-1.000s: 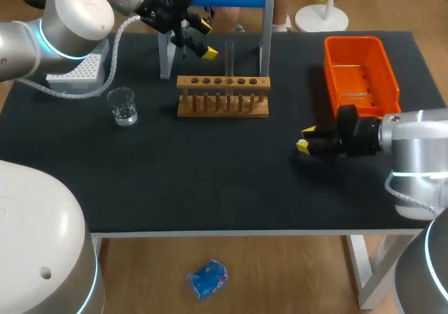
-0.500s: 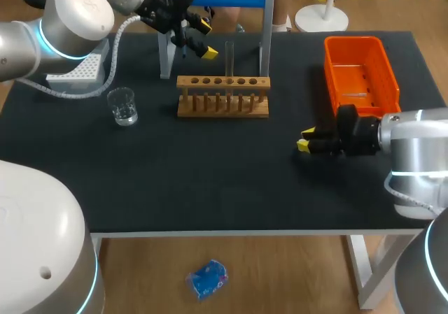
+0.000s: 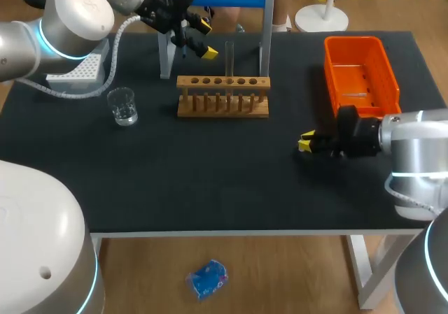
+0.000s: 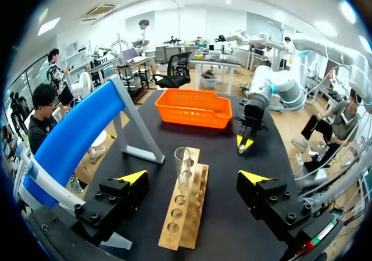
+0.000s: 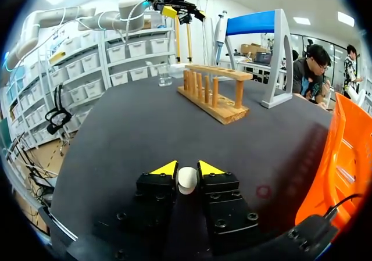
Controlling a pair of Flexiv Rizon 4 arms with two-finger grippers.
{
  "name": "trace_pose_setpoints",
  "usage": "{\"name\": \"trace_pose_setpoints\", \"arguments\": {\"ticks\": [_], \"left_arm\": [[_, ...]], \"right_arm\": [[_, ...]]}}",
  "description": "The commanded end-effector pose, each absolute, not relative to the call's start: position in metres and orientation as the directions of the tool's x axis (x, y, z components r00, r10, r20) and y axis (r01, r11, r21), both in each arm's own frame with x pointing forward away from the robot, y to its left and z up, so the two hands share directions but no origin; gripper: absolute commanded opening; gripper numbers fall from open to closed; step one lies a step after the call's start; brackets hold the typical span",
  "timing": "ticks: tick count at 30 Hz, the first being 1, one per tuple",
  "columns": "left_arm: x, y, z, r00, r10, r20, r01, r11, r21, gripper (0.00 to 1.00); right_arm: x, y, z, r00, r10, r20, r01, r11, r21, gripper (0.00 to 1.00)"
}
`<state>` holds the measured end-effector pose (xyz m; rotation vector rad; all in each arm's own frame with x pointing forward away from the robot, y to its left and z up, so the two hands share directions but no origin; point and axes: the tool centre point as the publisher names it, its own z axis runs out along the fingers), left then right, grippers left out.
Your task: Invert the test tube, pick up the pipette, mount the tip to pipette, aspirate from beaker and dispense into the tube, eject the tip, return the pipette, and cap with the stopper.
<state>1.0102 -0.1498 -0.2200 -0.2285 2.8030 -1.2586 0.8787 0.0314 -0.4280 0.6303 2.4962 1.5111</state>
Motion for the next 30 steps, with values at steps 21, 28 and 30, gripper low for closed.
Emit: {"name": "trace_pose_setpoints", "arguments": {"ticks": [21,28,30], "left_arm": [[1.011,-0.149,-0.219,-0.988,-0.157,0.009,-0.112,0.658,-0.745,1.00],[1.011,-0.149,-0.219,-0.988,-0.157,0.009,-0.112,0.658,-0.745,1.00],[1.011,-0.149,-0.219,-0.988,-0.157,0.009,-0.112,0.658,-0.745,1.00]], "right_arm": [[0.877,0.031,-0.340,-0.957,0.290,0.020,0.151,0.436,0.887,0.00],[0.887,0.038,-0.296,-0.979,0.205,0.013,0.099,0.418,0.903,0.00],[0.894,0.041,-0.285,-0.984,0.179,0.010,0.085,0.414,0.906,0.00]]}}
